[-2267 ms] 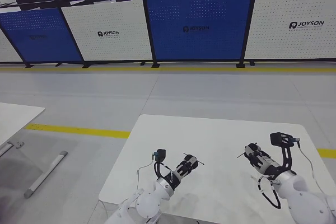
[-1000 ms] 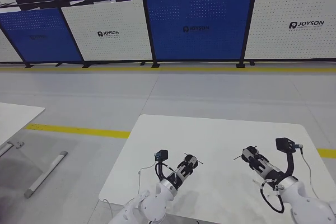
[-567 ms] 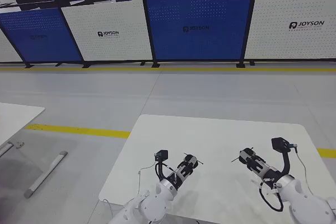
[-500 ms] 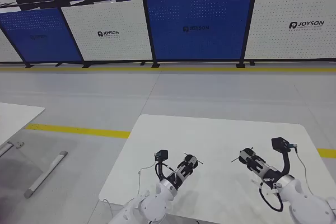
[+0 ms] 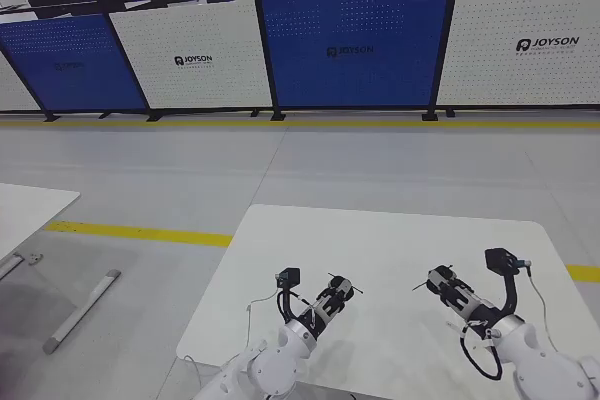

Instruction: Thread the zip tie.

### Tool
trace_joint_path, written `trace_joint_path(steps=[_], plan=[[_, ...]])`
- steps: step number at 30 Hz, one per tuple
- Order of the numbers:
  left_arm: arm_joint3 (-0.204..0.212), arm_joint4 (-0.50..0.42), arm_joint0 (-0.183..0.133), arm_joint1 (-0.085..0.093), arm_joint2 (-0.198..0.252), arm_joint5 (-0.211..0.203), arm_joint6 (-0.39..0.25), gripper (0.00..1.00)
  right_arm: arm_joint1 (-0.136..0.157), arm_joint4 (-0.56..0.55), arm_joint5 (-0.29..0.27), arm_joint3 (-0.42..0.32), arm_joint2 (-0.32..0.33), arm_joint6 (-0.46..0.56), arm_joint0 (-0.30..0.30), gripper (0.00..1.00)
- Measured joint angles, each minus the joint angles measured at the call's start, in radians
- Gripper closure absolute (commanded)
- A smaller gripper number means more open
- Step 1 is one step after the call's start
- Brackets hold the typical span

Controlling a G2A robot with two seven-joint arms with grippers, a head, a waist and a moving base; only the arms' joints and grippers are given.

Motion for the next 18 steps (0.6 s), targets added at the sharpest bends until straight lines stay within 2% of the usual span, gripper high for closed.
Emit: trace_joint_path(steps=[6, 9, 12, 18], plan=[[0.000, 0.000, 0.000, 0.000, 0.000, 0.000, 0.000, 1.00, -0.003, 0.103, -0.006, -0.042, 0.053, -0.046, -0.070, 1.00], [0.000, 0.000, 0.000, 0.000, 0.000, 0.000, 0.000, 1.00, -0.004, 0.143, -0.034, -0.042, 0.065, -0.036, -0.093, 1.00], [0.000, 0.000, 0.000, 0.000, 0.000, 0.000, 0.000, 1.00, -0.006, 0.215, -0.091, -0.009, 0.057, 0.031, -0.092, 1.00], [0.000, 0.000, 0.000, 0.000, 0.000, 0.000, 0.000, 1.00, -0.006, 0.212, -0.089, -0.007, 0.057, 0.030, -0.090, 1.00]])
